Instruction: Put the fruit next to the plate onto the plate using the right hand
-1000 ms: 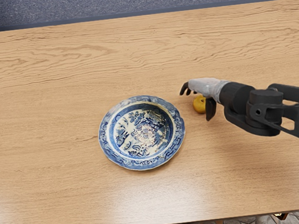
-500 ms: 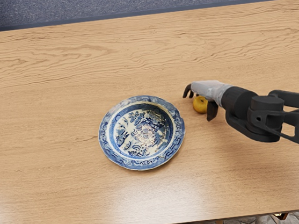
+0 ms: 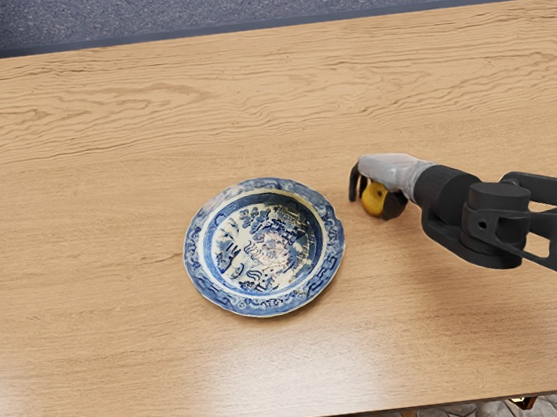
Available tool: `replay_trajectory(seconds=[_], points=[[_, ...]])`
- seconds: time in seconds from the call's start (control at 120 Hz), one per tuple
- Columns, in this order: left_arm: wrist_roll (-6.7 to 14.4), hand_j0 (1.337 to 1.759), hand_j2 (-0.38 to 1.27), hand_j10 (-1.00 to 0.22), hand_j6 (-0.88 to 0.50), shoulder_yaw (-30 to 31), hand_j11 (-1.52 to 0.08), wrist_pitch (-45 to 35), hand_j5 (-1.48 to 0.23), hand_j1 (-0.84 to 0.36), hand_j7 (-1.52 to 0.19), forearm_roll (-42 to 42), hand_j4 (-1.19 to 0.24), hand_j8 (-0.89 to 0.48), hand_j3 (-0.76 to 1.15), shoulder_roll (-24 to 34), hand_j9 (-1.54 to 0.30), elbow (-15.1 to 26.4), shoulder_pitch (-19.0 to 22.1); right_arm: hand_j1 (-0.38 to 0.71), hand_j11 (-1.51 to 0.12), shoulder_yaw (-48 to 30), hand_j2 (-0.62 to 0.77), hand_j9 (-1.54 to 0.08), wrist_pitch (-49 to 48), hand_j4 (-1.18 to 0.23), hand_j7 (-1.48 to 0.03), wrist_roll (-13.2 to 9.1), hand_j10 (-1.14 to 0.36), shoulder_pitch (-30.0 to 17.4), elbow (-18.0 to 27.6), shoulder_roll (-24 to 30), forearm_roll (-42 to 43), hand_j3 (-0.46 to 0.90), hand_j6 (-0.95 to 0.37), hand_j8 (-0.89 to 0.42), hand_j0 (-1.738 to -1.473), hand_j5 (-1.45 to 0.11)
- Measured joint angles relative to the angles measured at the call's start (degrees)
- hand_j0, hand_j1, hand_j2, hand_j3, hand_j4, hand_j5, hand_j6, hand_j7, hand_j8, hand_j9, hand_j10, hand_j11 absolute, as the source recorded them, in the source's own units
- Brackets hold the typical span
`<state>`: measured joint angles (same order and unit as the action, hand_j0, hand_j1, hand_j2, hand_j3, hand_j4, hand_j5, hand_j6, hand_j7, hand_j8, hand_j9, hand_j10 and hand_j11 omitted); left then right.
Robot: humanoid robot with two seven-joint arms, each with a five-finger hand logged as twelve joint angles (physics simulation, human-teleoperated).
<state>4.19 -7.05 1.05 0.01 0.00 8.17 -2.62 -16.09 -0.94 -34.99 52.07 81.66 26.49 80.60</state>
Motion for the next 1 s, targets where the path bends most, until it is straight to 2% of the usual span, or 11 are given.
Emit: replay_trajectory(seconds=[0.15,0.292,0.625,1.0], points=[[0.01,1.658,0.0,-0.02,-0.02,0.0,-0.02,0.0,-0.02,0.33,-0.02,0.0,-0.02,-0.02,0.0,0.0,-0.02,-0.01,-0.01,0.25,-0.84,-0.63,0.26,-0.83,0.15,-0.65,-0.83,0.01,-0.63,0.29,-0.03,0.01,-0.28,0.0,-0.59,-0.47,-1.654,-0.81],[0.02,1.658,0.0,-0.02,-0.02,0.0,-0.02,0.0,-0.02,0.33,-0.02,0.0,-0.02,-0.02,0.0,0.0,-0.02,0.0,0.05,0.25,-0.85,-1.77,0.34,-0.85,-0.14,-0.66,-0.84,0.0,-0.67,0.89,0.24,0.1,-0.52,0.0,-0.63,-0.52,-1.656,-0.83],[-0.01,1.658,0.0,-0.02,-0.02,0.01,-0.02,0.0,-0.02,0.33,-0.02,0.0,-0.02,-0.02,0.0,0.0,-0.02,0.0,0.04,0.22,-0.87,-3.09,0.31,-0.86,-1.86,-0.66,-0.85,0.0,-0.69,5.2,0.73,-0.13,-6.04,0.0,-0.65,-0.54,-1.656,-0.85],[0.02,1.658,0.0,-0.02,-0.02,0.01,-0.02,0.0,-0.02,0.33,-0.02,0.0,-0.02,-0.02,0.0,0.0,-0.02,-0.01,0.02,0.24,-0.87,-3.98,0.34,-0.87,-2.27,-0.66,-0.86,0.01,-0.68,8.88,1.04,-8.67,-7.41,0.0,-0.63,-0.52,-1.657,-0.86]])
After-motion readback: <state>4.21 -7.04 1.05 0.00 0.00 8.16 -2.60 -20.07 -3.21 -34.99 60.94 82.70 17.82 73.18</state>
